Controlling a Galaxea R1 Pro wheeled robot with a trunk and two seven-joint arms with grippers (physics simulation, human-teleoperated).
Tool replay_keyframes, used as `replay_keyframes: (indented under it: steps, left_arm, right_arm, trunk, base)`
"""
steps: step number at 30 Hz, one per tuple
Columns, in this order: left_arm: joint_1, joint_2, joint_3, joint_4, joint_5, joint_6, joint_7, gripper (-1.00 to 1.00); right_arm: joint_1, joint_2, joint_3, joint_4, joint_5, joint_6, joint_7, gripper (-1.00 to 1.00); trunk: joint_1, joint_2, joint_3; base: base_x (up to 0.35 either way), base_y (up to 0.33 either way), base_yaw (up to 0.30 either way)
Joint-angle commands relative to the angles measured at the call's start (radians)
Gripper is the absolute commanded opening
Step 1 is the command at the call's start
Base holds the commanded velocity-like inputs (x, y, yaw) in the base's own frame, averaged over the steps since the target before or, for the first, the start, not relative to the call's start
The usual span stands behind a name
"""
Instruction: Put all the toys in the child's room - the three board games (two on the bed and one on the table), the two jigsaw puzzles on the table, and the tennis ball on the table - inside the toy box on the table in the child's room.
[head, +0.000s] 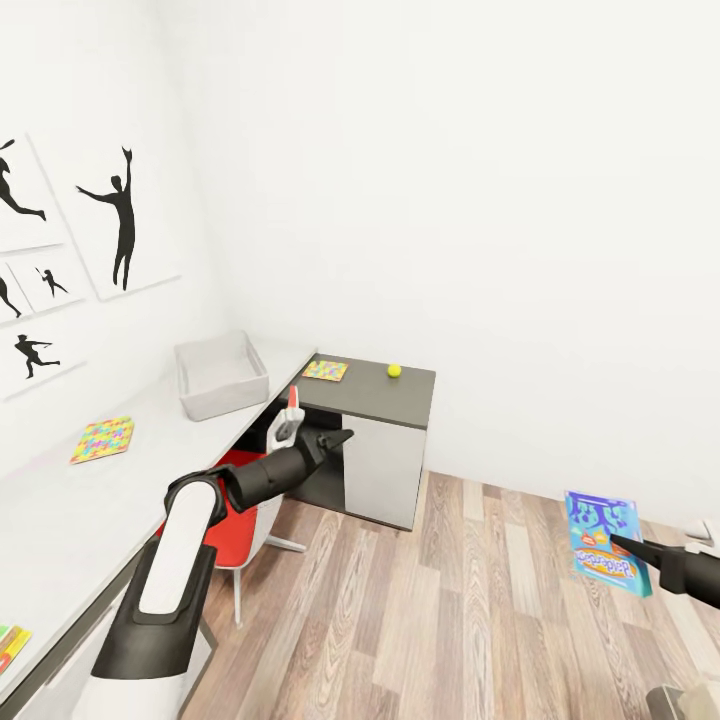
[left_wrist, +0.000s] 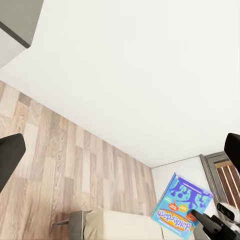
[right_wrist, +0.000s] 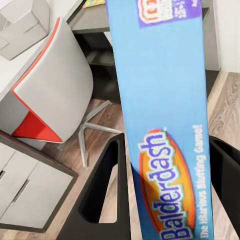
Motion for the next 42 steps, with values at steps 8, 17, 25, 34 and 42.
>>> replay_keyframes:
  steps: [8,17,25,34,42]
  left_arm:
    - [-0.008,0.001,0.001,-0.003,0.026,0.004,0.022,1.0]
    - [-0.009,0.011,0.006,-0.003,0.028,0.004,0.026,1.0]
    - [-0.009,0.018,0.005,-0.002,0.027,0.003,0.028,1.0]
    - [-0.009,0.018,0.0,0.0,0.026,0.003,0.029,1.0]
    - [-0.009,0.018,-0.003,0.002,0.027,0.002,0.029,1.0]
  right_arm:
    - [-0.001,-0.014,-0.002,-0.001,0.0,0.013,0.006,-1.0]
    - [-0.001,-0.027,-0.003,0.009,0.001,0.014,0.005,-1.0]
    - [-0.001,-0.029,-0.003,0.013,-0.002,0.014,0.005,-1.0]
    - [-0.001,-0.029,-0.002,0.014,-0.002,0.014,0.005,-1.0]
    - [-0.001,-0.027,-0.003,0.014,-0.004,0.014,0.005,-1.0]
  trunk:
    - [0.001,-0.002,-0.002]
    - [0.001,-0.002,-0.002]
    - [0.001,-0.002,-0.002]
    - [0.001,-0.002,-0.002]
    - [0.001,-0.002,-0.002]
  base:
    - [0.015,0.0,0.0]
    - [0.243,0.0,0.0]
    - [0.324,-0.017,0.0]
    - [0.336,-0.08,0.0]
    - [0.252,-0.057,0.001]
